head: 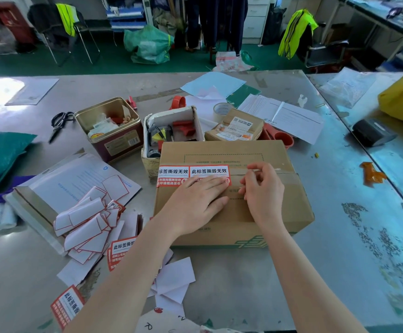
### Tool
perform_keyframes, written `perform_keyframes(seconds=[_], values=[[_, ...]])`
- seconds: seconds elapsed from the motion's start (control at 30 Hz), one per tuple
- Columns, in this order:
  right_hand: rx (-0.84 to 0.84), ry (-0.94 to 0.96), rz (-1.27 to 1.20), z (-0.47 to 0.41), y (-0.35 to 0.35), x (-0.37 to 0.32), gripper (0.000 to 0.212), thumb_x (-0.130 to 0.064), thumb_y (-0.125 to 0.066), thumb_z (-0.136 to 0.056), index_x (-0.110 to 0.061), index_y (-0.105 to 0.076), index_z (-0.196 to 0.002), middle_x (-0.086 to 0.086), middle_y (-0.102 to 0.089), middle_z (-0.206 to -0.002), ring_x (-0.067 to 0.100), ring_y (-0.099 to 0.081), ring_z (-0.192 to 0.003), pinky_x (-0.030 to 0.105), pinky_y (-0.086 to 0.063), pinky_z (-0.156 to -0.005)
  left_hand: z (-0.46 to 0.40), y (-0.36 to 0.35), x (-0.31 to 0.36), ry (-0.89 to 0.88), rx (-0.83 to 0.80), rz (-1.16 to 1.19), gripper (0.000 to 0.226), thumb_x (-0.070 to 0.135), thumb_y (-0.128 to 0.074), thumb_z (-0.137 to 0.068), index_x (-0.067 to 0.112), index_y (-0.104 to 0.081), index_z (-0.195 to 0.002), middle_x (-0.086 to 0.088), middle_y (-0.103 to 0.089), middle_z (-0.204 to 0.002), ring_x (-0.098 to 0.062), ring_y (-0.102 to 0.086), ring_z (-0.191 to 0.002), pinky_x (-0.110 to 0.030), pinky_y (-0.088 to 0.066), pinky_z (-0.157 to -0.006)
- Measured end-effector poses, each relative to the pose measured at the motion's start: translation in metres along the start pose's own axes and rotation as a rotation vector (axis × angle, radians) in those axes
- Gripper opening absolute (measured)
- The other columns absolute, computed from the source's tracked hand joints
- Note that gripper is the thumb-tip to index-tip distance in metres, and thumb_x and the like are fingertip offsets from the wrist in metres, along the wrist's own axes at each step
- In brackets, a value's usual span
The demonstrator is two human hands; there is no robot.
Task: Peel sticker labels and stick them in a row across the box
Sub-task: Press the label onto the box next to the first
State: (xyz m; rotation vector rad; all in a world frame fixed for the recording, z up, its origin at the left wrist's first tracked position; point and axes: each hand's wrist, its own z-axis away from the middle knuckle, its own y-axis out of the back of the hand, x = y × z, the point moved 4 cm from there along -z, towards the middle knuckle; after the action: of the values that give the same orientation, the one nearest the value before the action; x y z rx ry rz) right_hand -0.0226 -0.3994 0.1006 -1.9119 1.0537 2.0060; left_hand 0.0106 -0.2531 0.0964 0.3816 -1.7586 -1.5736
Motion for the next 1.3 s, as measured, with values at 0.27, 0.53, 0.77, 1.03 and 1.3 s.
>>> perform_keyframes(seconds=[0.27,0.53,0.77,1.03,1.3], values=[[-0.08,-0.027,0.075,0.003,-0.022,-0.013,0.011,-0.013,-0.05,-0.091,-0.017,-0.06,-0.093,0.001,-0.066,-0.071,0.011,-0.061,-0.061,0.02,-0.046,-0.059,0.026,0.018,-0.01,0.077,0.05,0.034,0.047,0.047,-0.03,-0.097,0.024,-0.046,-0.135,0.008,-0.044,-0.144,-0.009,-0.036,-0.133,-0.028,-0.023,-0.108],[-0.325,0.0,0.054,0.035,-0.075,-0.041,0.014,-0.011,-0.048,-0.091,-0.02,-0.06,-0.089,-0.001,-0.067,-0.072,0.013,-0.063,-0.066,0.04,-0.055,-0.072,0.064,0.044,-0.064,0.354,0.253,0.238,0.041,0.038,-0.041,-0.097,0.024,-0.047,-0.134,0.006,-0.057,-0.13,-0.014,-0.054,-0.115,-0.026,-0.043,-0.089],[-0.565,0.149,0.13,0.07,-0.133,-0.07,0.01,-0.013,-0.049,-0.093,-0.017,-0.058,-0.092,-0.001,-0.065,-0.079,0.01,-0.061,-0.07,0.027,-0.053,-0.068,0.117,0.047,-0.119,0.61,0.373,0.422,0.031,0.024,-0.045,-0.096,0.021,-0.055,-0.125,-0.001,-0.061,-0.124,-0.016,-0.055,-0.112,-0.028,-0.042,-0.091],[-0.769,0.149,0.231,0.112,-0.204,-0.067,0.009,-0.017,-0.048,-0.092,-0.02,-0.057,-0.095,0.001,-0.066,-0.089,0.017,-0.065,-0.081,0.035,-0.056,-0.074,0.164,0.001,-0.176,0.79,0.318,0.567,0.02,0.01,-0.048,-0.093,0.023,-0.062,-0.099,0.002,-0.065,-0.101,-0.015,-0.059,-0.086,-0.026,-0.047,-0.078],[-0.788,-0.05,0.467,0.127,-0.227,-0.002,0.019,-0.02,-0.046,-0.093,-0.012,-0.056,-0.107,0.006,-0.062,-0.105,0.017,-0.053,-0.086,0.028,-0.042,-0.065,0.184,-0.044,-0.193,0.983,0.119,0.714,0.029,0.018,-0.043,-0.095,0.018,-0.059,-0.12,-0.001,-0.055,-0.131,-0.019,-0.053,-0.115,-0.024,-0.04,-0.09]])
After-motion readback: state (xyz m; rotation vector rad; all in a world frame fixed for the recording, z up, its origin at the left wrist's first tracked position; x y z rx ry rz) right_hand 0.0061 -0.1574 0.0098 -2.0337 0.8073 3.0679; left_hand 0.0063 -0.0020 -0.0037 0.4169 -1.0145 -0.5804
